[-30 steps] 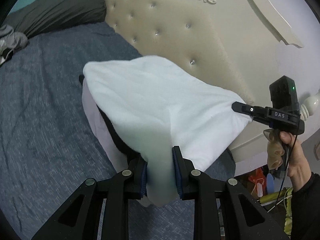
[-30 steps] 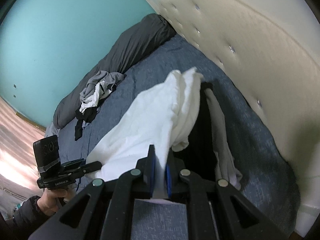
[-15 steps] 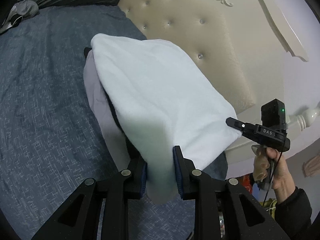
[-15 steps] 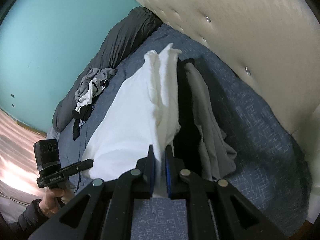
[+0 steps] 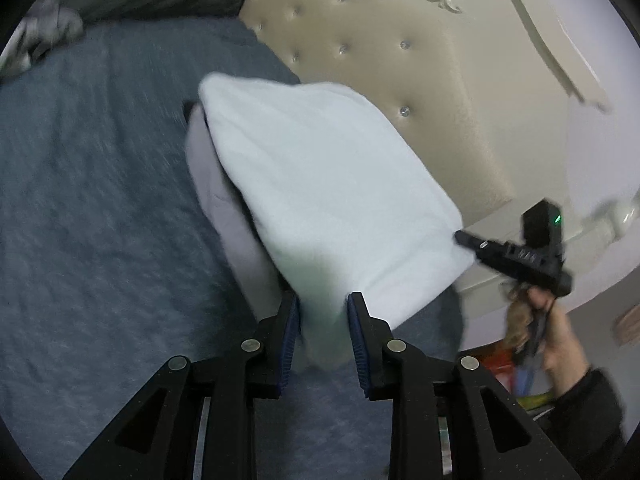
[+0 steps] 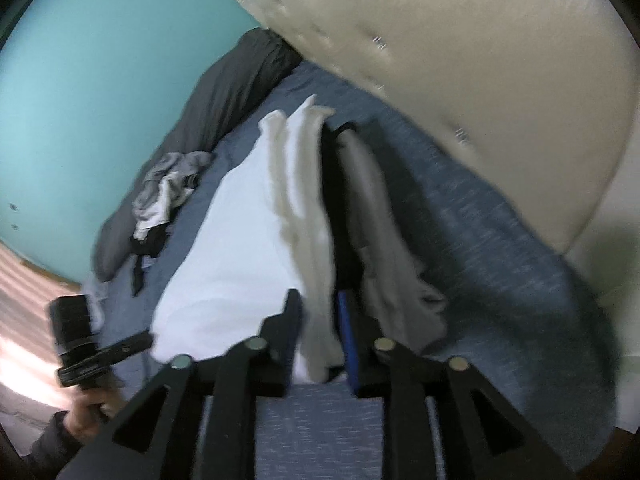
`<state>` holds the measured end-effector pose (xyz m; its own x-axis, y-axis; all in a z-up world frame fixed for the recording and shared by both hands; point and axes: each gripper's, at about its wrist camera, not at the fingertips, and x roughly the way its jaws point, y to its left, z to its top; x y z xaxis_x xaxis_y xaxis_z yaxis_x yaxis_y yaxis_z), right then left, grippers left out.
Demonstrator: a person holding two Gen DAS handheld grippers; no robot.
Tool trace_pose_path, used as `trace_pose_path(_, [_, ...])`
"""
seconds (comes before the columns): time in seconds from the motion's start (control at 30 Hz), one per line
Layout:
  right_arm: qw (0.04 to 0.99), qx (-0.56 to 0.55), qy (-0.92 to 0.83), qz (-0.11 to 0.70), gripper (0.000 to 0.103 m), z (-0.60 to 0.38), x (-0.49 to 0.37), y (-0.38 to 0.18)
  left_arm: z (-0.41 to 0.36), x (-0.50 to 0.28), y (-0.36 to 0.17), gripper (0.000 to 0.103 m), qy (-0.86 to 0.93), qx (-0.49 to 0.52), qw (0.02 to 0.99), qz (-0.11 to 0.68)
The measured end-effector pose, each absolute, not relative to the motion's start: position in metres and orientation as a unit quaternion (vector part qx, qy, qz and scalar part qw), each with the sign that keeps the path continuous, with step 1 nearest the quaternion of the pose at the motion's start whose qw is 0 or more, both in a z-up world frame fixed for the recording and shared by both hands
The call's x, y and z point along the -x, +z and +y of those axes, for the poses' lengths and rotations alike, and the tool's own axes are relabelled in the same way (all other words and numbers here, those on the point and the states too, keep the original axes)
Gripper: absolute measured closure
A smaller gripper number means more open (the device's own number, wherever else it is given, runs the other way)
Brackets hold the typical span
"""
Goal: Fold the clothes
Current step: 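Carry the folded white shirt with both tools onto the folded clothes stack, then open the left tool and press the shirt flat with the right tool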
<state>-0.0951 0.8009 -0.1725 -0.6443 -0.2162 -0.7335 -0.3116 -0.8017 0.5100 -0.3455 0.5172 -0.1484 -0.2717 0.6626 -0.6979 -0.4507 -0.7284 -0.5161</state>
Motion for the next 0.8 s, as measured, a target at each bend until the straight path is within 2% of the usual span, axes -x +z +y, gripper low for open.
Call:
trace_pose_path(0.13, [0.051, 0.402, 0.872, 0.273, 0.076, 0.797, 0.087, -0.152, 0.517, 0.345, -0.133, 0.076, 0.813, 0.462, 0.346, -0.069])
trace_pose_path(0.33, [0.016, 0.367, 0.903, 0.223, 0.077, 0.767, 0.096, -0.123, 0.536, 0.348, -0.119, 0.076, 0.822, 0.438, 0.361, -0.036])
trace_pose_path(0.4, [0.008, 0.374, 0.903, 0.212, 0.087, 0.758, 0.104, -0.125, 0.544, 0.348, -0.121, 0.076, 0.820, 0.439, 0.367, -0.035])
trace_pose_path(0.63, [0.036, 0.386, 0.894, 0.225, 0.092, 0.758, 0.111, -0.159, 0.564, 0.340, -0.144, 0.076, 0.807, 0.454, 0.377, -0.009])
trace_pose_path(0.8, [0.052, 0.381, 0.890, 0.247, 0.100, 0.765, 0.107, -0.175, 0.563, 0.335, -0.158, 0.076, 0.805, 0.457, 0.378, -0.003])
